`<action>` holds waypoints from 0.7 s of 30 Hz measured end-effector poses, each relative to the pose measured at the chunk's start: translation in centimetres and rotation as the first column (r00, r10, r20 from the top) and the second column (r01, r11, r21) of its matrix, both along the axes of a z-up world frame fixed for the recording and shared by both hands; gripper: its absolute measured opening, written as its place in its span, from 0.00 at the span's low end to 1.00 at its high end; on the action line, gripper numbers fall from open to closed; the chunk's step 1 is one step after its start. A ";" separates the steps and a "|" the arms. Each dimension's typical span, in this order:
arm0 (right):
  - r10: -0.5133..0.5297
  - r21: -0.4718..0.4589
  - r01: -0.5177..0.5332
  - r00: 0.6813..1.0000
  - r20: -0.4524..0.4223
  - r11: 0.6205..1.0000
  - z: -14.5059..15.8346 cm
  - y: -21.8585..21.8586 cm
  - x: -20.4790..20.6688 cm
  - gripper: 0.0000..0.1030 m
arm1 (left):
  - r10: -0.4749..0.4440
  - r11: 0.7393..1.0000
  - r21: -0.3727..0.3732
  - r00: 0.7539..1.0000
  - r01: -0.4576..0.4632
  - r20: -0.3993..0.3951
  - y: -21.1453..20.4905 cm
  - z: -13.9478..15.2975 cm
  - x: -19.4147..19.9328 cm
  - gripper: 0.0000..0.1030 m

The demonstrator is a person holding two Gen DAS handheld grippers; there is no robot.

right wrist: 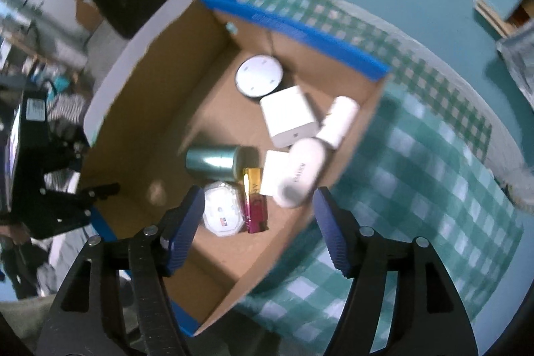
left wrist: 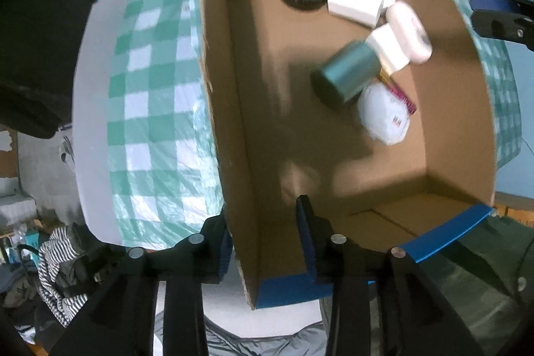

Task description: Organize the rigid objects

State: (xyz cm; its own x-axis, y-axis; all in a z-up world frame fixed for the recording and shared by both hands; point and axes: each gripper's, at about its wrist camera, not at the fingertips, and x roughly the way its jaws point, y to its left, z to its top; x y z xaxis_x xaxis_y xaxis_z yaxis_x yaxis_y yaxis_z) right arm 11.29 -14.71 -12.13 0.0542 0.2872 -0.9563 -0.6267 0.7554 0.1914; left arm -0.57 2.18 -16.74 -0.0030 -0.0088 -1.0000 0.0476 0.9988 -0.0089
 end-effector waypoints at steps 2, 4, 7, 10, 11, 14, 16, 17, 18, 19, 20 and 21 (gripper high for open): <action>-0.044 0.013 0.044 0.999 0.027 0.999 1.6 -1.0 0.1 0.67 | 0.007 1.000 0.008 1.000 -0.008 0.028 -0.3 1.3 0.4 0.42; -0.088 0.029 0.087 0.995 0.045 0.996 2.9 -1.9 0.4 0.68 | 0.017 1.000 0.013 0.998 -0.018 0.067 -0.6 3.0 0.9 0.48; -0.170 0.047 0.167 0.983 0.072 0.985 5.0 -3.5 0.9 0.74 | 0.031 0.999 0.011 0.993 -0.033 0.117 -0.9 5.3 1.7 0.62; -0.247 0.051 0.242 0.962 0.118 0.969 7.3 -5.1 1.1 0.74 | 0.039 0.999 0.009 0.983 -0.041 0.178 -1.4 7.9 2.4 0.73; -0.261 0.056 0.256 0.957 0.129 0.965 7.8 -5.6 1.1 0.74 | 0.040 0.999 0.009 0.979 -0.043 0.200 -1.6 9.0 2.7 0.77; -0.309 0.070 0.302 0.934 0.178 0.951 9.8 -6.8 1.0 0.74 | 0.043 0.999 0.003 0.965 -0.045 0.258 -2.1 11.7 3.7 0.83; -0.336 0.074 0.328 0.916 0.218 0.942 11.1 -7.7 0.7 0.74 | 0.045 0.999 0.002 0.956 -0.047 0.292 -2.4 13.3 4.2 0.85; -0.350 0.078 0.341 0.906 0.238 0.937 11.7 -8.0 0.6 0.74 | 0.046 0.999 0.005 0.950 -0.050 0.309 -2.6 14.1 4.5 0.86; -0.363 0.087 0.353 0.897 0.253 0.932 12.2 -8.5 0.4 0.74 | 0.044 0.999 0.012 0.944 -0.051 0.327 -2.8 14.9 4.8 0.89; -0.379 0.096 0.367 0.885 0.270 0.925 12.8 -8.9 0.2 0.74 | 0.042 0.998 0.021 0.939 -0.052 0.341 -2.9 15.6 4.9 0.90; -0.396 0.102 0.383 0.873 0.286 0.918 13.3 -9.3 0.1 0.74 | 0.040 0.998 0.033 0.933 -0.056 0.357 -3.0 16.1 5.0 0.92; -0.411 0.109 0.397 0.861 0.299 0.911 13.8 -9.8 -0.1 0.74 | 0.039 0.997 0.042 0.926 -0.059 0.376 -3.2 16.7 5.1 0.92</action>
